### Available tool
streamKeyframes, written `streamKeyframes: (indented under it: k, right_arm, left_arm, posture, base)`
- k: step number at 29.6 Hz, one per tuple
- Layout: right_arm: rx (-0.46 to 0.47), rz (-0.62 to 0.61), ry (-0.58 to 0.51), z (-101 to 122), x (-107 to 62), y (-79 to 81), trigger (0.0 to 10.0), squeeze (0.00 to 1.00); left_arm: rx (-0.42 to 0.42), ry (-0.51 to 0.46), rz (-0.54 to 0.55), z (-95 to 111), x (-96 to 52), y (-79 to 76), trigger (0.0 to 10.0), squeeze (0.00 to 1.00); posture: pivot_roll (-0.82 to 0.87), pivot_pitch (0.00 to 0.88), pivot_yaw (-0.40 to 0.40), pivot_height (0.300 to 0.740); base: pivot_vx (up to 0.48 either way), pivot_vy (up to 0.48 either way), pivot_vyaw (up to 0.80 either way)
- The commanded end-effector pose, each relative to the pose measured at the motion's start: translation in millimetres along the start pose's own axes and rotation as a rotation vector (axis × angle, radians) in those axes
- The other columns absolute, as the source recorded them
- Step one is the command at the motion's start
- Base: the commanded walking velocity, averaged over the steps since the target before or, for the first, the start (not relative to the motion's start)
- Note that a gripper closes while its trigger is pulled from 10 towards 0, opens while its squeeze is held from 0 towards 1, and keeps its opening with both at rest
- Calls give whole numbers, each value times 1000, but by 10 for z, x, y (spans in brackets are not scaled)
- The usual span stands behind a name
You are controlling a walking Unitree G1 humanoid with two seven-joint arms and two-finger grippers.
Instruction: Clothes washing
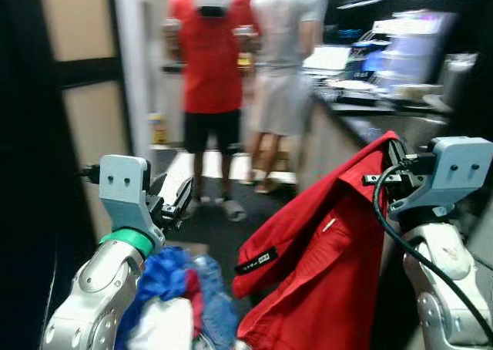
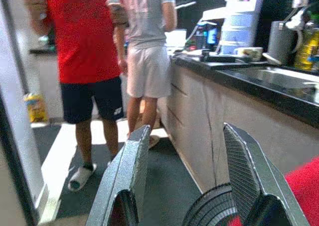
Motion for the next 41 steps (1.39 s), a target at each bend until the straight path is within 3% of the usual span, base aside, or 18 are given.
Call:
streamKeyframes:
  k: [1,19,41]
  right_arm:
    - [14,-11,-13,25,7,-12,10000,0]
    - [52,-6,-44,78,66,45,10000,0]
    - [79,7,-57,99,91,114,10000,0]
  left_arm:
    - [4,13,-4,-13,5,6,10000,0]
    - [12,-21,-8,108,110,50,10000,0]
    - [2,-30,-20,132,152,14,10000,0]
  posture:
    - [65,24,54,740]
    - [71,30,65,740]
    - [69,36,69,740]
  base:
    - [0,0,-800]
    - [0,0,-800]
    - [0,0,-218]
Point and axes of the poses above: a point about 5 cm out from each wrist's last joint towards the gripper, its own x axis pointing out of the wrist towards the gripper, its own z axis along the axis of the wrist's last joint, y = z × x, the point moved 3 cm from there along x, pointing out of the wrist towards the gripper, and after that the axes turned 2 degrees about x, right-handed, at the moved point
